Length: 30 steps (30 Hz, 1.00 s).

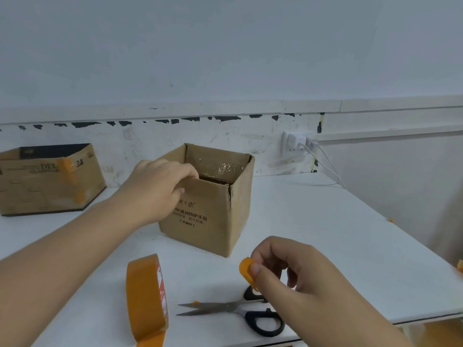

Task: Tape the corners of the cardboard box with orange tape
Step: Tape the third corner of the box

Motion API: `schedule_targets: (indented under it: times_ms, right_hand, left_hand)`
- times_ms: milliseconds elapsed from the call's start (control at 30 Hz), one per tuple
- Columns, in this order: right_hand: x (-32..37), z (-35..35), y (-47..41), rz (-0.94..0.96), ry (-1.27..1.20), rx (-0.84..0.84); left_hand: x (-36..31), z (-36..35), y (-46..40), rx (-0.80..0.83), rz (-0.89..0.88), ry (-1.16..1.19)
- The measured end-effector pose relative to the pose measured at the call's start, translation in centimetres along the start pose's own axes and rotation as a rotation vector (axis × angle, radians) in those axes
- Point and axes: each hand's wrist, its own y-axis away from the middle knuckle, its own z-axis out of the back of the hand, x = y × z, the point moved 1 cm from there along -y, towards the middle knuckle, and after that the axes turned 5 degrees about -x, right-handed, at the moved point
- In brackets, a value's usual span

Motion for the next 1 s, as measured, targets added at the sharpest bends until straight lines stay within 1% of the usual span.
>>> schedule_targets:
  times_ms: [100, 267, 333, 467, 567, 667, 800, 867, 933, 1000]
  right_hand:
    - [0.5, -0.2, -0.6, 0.002, -0.003, 0.005]
    - [1.2, -0.4, -1.6, 0.027, 0.033, 0.007]
    - [1.4, -0.4, -1.8, 0.032, 0.045, 0.016]
    - [1.5, -0.4, -2.2, 0.048, 0.073, 0.041]
    - [1.6, 0.0, -2.6, 0.109, 0.145, 0.039]
    - [1.8, 0.5, -3.3, 0.213, 0.231, 0.046]
    - [1.5, 0.9, -5.7, 0.298, 0.316, 0.070]
    - [1.2, 0.8, -7.2, 0.296, 0.300, 0.092]
    - [0.9, 0.4, -8.5, 0.280, 0.233, 0.095]
    - [0.7, -0.2, -9.6, 0.279, 0.142, 0.041]
  left_hand:
    - [1.0, -0.1, -0.4, -0.019, -0.022, -0.028]
    - [2.4, -0.5, -0.7, 0.023, 0.012, 0.018]
    - [2.5, -0.7, -0.3, -0.001, 0.022, 0.085]
    - [1.5, -0.4, 0.9, -0.092, 0.003, 0.301]
    - [0.5, -0.1, 1.5, -0.117, -0.045, 0.371]
    - [0.1, 0.0, 1.6, -0.138, -0.082, 0.353]
    - [0.4, -0.3, 1.2, -0.102, -0.102, 0.362]
    - [0.6, -0.7, 1.1, -0.066, -0.093, 0.399]
    - [0.8, -1.2, 1.0, -0.033, -0.071, 0.449]
    - [0.9, -1.7, 1.0, -0.036, -0.057, 0.492]
